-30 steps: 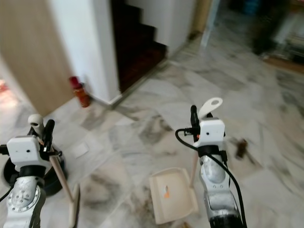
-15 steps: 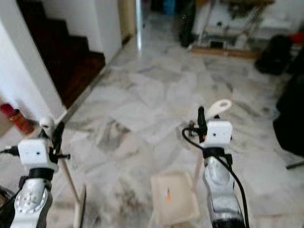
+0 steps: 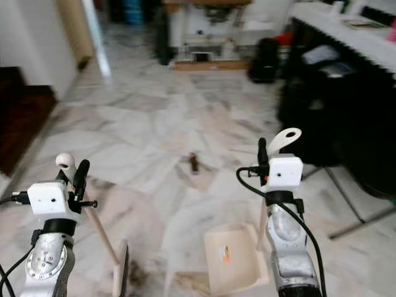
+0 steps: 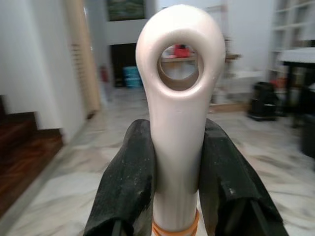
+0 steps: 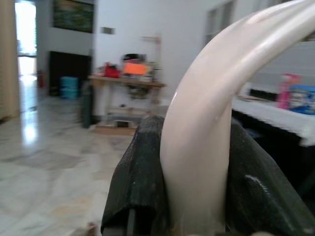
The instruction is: Sweep floor
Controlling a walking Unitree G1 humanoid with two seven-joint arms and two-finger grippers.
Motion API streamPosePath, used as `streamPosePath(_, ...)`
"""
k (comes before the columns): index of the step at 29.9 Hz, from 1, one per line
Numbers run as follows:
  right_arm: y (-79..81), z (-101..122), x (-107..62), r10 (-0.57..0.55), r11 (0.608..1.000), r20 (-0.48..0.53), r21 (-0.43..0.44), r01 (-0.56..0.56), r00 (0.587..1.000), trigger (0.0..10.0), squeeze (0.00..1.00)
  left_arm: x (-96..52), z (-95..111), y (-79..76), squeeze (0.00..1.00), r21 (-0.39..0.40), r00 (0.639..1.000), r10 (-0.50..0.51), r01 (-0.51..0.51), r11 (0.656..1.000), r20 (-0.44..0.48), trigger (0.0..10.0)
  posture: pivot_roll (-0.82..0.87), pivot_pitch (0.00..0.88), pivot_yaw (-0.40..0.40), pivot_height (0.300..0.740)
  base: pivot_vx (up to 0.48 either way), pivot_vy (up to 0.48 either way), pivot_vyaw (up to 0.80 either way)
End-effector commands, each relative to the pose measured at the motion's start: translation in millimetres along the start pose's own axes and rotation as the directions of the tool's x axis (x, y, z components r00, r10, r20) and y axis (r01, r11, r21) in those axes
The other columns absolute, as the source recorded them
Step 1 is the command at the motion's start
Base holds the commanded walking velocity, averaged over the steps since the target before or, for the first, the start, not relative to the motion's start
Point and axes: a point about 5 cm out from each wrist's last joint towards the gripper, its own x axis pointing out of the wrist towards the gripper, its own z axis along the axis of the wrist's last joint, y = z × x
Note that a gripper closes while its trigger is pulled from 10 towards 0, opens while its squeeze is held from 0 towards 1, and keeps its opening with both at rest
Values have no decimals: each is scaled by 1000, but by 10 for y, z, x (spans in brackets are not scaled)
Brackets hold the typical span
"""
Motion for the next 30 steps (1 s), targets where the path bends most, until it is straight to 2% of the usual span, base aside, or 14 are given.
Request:
streamPosePath(1,-3,82,42,-8,1000,45,10,8,999,10000,0,58,36,22,0,6,1000,0,0,1000,23,10000,43,0,24,740,0,0,-800)
streamPosePath(3,36,86,70,16,1000,53,-8,-15,998,10000,0,83,38,28,0,8,1000,0,-1,1000,22,10000,37,0,23,740,0,0,0)
streamPosePath(6,68,110,63,28,999,65,19,-30,997,10000,0,58,29,30,0,13,1000,3,-3,1000,18,10000,42,0,21,740,0,0,0)
streamPosePath(8,65,118,45,33,999,71,-1,-33,997,10000,0,24,24,38,0,16,1000,18,-18,1000,13,10000,47,0,22,740,0,0,0)
streamPosePath(16,69,53,2,30,999,39,33,-31,999,10000,0,-27,67,3,0,7,999,27,-27,1000,19,10000,69,0,7,740,0,0,0)
streamPosePath(21,89,82,-20,47,998,45,39,-49,998,10000,0,-42,9,14,0,12,1000,31,-31,999,2,10000,50,0,-7,740,249,0,0)
streamPosePath(30,119,138,7,49,997,70,58,-53,996,10000,0,-34,31,58,0,20,999,39,-39,999,7,10000,49,0,-4,740,257,0,0)
